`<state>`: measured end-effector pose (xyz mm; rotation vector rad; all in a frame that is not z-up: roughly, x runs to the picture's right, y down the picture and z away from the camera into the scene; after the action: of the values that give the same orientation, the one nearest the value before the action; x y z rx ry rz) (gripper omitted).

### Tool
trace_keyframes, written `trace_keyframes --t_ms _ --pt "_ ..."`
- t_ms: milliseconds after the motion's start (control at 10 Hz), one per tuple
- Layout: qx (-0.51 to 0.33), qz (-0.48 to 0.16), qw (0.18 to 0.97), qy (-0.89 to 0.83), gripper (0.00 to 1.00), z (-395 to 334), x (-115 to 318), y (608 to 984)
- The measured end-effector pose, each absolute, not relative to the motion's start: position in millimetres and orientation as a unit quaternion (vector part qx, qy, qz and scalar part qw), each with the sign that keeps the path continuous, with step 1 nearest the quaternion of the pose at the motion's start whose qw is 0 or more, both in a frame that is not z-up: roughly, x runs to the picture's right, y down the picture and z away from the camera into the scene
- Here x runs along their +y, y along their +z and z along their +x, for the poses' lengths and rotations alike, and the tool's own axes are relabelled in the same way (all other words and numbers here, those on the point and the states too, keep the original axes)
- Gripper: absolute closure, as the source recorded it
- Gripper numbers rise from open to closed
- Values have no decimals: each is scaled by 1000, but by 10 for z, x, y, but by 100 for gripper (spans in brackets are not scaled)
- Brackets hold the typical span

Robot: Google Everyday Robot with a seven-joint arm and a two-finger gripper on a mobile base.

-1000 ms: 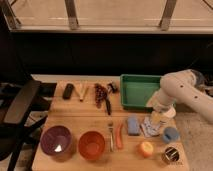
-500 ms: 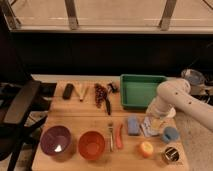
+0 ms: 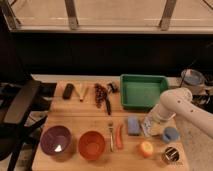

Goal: Place towel in plastic cup

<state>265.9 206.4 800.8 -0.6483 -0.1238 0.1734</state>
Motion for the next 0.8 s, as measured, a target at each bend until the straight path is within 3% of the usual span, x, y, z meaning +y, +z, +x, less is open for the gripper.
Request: trace_keyframes --t_ms 500,600,800 --pt "-54 -305 947 89 35 2600 2266 8222" --pt "-49 -302 947 94 40 2607 2282 8241" --pt "-40 -295 949 101 60 2621 2309 8256"
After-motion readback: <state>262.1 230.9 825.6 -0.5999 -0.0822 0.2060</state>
